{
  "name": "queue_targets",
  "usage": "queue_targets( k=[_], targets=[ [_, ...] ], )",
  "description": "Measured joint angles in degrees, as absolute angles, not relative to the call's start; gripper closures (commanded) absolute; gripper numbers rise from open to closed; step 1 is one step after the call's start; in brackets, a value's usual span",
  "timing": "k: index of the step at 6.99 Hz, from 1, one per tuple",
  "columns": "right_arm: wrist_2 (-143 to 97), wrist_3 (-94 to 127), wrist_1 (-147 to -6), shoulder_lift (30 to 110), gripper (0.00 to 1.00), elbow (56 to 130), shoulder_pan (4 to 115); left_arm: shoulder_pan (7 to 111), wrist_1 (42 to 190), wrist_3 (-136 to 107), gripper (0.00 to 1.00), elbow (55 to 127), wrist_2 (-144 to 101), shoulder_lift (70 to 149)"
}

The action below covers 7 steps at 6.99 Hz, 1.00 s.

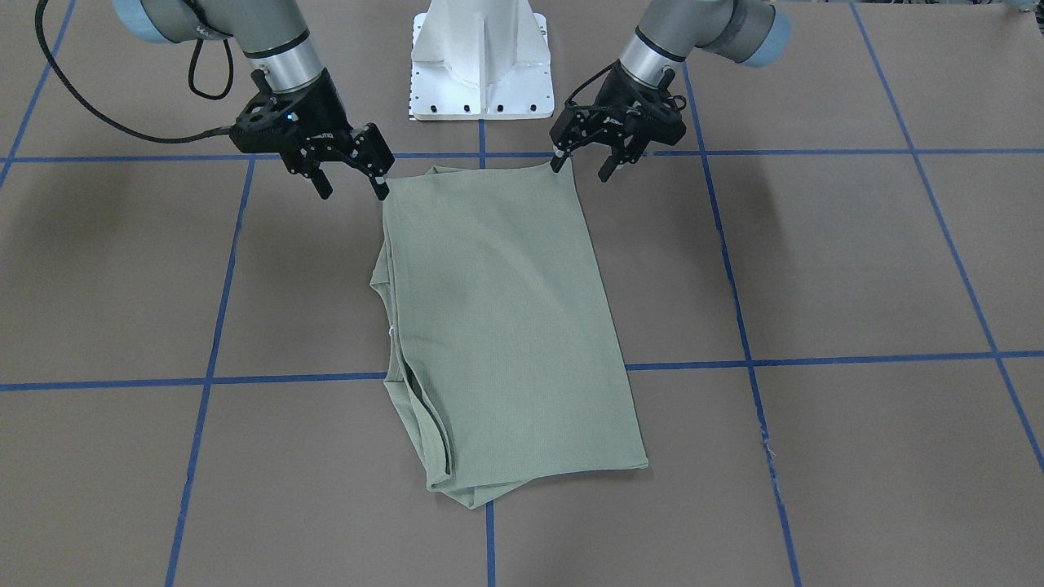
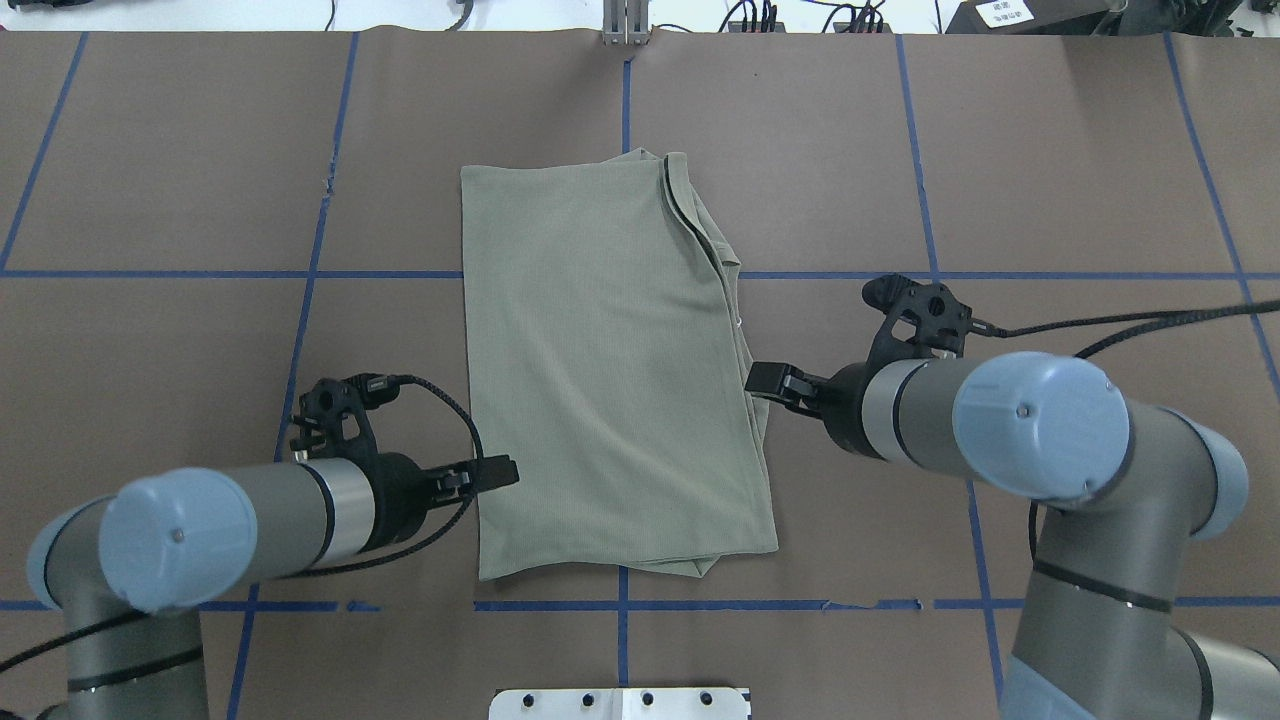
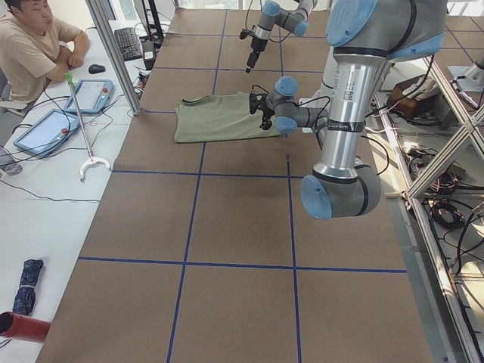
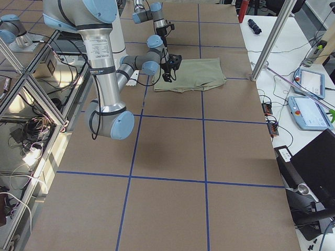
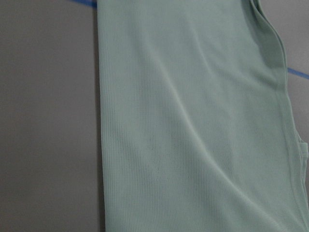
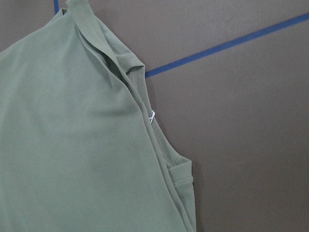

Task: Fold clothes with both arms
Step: 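Move both grippers down to the shirt edge nearest the robot, then align both grippers on the near edge and close on the fabric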

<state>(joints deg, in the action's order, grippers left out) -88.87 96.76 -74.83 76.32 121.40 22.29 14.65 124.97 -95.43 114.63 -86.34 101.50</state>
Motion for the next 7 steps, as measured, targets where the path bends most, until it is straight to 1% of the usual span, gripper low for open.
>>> queue_targets(
  k=[2, 4, 7],
  targets=[
    [-81.1, 104.2, -73.0, 77.1, 0.00, 123.4, 16.3, 9.6, 125.9, -104.8, 0.25, 113.2, -80.2, 100.4],
    [-78.6, 105.9, -71.4, 77.2, 0.00, 123.7, 14.7, 8.1, 128.0, -107.4, 0.25, 111.0, -78.0, 100.2],
    [-77.8, 106.0, -71.2, 77.2, 0.00, 123.7, 14.2, 6.2, 128.3, -108.1, 0.25, 109.9, -77.6, 100.6]
  ],
)
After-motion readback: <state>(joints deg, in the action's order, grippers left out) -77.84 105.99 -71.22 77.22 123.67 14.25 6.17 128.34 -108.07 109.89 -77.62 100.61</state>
